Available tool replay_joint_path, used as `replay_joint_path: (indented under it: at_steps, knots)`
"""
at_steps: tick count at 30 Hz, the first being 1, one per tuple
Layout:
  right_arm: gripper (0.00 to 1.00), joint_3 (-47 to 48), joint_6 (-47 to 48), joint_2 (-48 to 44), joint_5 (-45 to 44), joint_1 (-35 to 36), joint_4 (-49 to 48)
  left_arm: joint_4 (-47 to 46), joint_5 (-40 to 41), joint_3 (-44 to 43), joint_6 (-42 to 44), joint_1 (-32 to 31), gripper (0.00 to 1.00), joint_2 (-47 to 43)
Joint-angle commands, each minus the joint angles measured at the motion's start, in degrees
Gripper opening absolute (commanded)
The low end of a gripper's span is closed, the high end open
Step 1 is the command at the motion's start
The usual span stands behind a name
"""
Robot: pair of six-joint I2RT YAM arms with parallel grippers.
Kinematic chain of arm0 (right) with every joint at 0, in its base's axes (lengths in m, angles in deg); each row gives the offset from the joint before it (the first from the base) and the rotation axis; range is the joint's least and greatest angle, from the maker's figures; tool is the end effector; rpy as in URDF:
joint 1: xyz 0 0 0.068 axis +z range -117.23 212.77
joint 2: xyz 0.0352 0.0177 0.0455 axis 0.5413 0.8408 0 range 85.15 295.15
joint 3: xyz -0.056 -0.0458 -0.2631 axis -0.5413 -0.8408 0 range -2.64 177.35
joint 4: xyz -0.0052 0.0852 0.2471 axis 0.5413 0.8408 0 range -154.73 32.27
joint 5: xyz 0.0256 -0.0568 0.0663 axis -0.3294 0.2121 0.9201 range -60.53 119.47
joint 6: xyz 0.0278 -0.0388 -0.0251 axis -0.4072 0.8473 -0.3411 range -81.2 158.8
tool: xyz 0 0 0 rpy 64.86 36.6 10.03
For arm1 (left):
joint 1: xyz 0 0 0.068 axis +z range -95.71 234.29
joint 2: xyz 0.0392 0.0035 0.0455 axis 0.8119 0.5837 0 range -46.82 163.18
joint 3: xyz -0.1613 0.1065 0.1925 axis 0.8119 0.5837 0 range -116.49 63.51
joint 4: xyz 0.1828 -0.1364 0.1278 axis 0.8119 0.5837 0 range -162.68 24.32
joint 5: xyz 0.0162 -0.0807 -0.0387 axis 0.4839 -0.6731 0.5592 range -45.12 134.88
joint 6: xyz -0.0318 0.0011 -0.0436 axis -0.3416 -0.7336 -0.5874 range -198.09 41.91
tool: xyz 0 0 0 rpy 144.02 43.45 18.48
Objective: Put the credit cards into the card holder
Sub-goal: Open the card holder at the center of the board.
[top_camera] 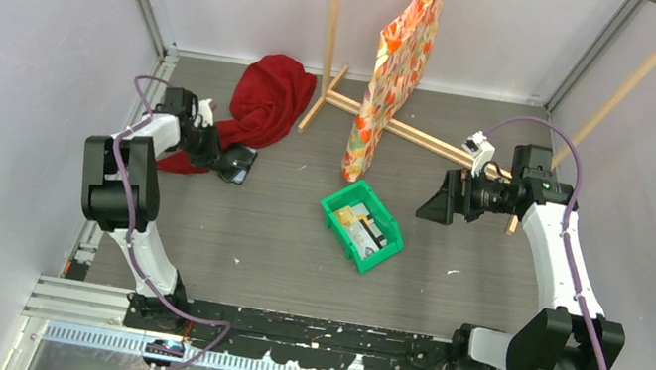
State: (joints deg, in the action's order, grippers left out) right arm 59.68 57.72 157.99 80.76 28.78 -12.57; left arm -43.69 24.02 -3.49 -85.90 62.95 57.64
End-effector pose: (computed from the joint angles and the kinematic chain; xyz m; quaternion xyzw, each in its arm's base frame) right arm 0.2395 0.0112 0.2944 -0.2151 0.8553 0.3698 0.2922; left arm 0.3576 0.0415 0.1693 -0.1013 0.9582 -0.1757 0.2019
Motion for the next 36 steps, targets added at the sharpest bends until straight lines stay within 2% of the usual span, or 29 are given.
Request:
replay_joint_path:
  at_steps: [1,5,9,14,16,21,27,31,36]
  knots:
    - [1.0,0.9,0.4,-1.9,1.8,0.3,-0.1,2.0,-1.1,5.1,-1.8,-1.1,0.1,-1.0]
    - [1.0,2.4,4.4,-1.7,2.1,2.2,3.7,1.9,-3.3,8.5,-4.5,-3.0,0.08,-6.2]
    - [1.0,4.6,12.3,-1.0,3.5,6.9,9.5,1.9,-4.6,12.4,-9.1,-7.9,0.08,-11.9]
    - [1.0,7.3,22.3,0.8,-0.1,17.8,13.6,-0.9,-2.8,19.6,-18.7,-20.0,0.07,-19.6]
    - [1.0,8.4,22.6,2.0,-3.5,23.3,12.4,-2.8,-1.3,22.9,-24.1,-23.9,0.07,-22.4]
    - [1.0,10.0,15.3,6.1,-13.5,36.8,-1.3,-8.6,1.3,31.4,-37.7,-29.9,0.06,-31.1]
    - [0.99,9.9,4.7,14.6,-21.6,50.5,-19.1,-9.3,1.0,37.7,-43.7,-30.7,0.05,-40.7]
    - [1.0,10.3,-0.7,20.1,-24.7,55.6,-29.8,-11.5,-0.9,41.9,-47.2,-30.7,0.04,-45.1]
    - [0.99,10.2,1.7,25.5,-22.1,58.7,-35.9,-13.8,-1.5,46.8,-50.5,-30.7,0.03,-49.6]
